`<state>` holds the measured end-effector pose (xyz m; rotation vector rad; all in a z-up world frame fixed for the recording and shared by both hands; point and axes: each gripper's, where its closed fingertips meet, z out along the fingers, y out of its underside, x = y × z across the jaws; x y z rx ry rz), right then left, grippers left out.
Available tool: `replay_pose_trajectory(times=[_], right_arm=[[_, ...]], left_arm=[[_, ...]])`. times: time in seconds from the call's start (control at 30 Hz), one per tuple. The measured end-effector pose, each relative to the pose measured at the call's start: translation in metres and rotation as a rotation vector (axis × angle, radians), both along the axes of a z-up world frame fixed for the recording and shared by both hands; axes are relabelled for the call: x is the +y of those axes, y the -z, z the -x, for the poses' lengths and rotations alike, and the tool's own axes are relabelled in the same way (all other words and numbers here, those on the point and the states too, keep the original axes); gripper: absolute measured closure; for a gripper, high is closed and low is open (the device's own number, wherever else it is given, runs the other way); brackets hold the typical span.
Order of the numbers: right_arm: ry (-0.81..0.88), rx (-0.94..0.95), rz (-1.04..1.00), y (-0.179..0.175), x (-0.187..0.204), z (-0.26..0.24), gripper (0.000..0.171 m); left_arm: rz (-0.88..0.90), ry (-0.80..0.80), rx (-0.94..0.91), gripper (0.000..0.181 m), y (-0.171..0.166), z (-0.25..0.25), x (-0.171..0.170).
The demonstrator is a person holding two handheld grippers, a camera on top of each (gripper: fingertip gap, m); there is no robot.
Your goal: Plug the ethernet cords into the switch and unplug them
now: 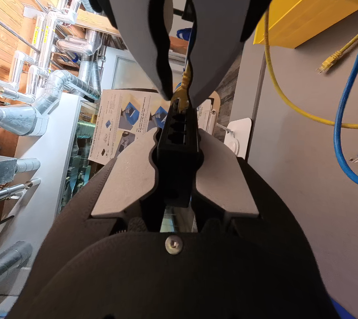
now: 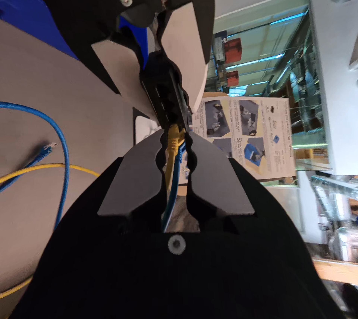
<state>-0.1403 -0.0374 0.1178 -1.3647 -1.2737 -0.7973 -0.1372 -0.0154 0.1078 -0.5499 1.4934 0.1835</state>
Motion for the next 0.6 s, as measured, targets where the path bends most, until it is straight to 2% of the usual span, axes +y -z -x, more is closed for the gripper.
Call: replay_pose_trajectory(times=[0.03, 0.4, 0.6], right_arm=[[-0.009, -0.026, -0.026, -0.001, 0.000, 0.000, 0.154], [-0.070, -0.099, -0.076, -0.003, -0.004, 0.004, 0.156], [-0.037, -0.177, 0.001, -0.005, -0.005, -0.001, 0.157]], left_arm=[[0.004, 0.005, 0.000, 0.150, 0.000, 0.000, 0.000], [0.050, 0.056, 0.003, 0.150, -0.002, 0.001, -0.007], [0.010, 0.054, -0.068, 0.148, -0.010, -0.004, -0.005]])
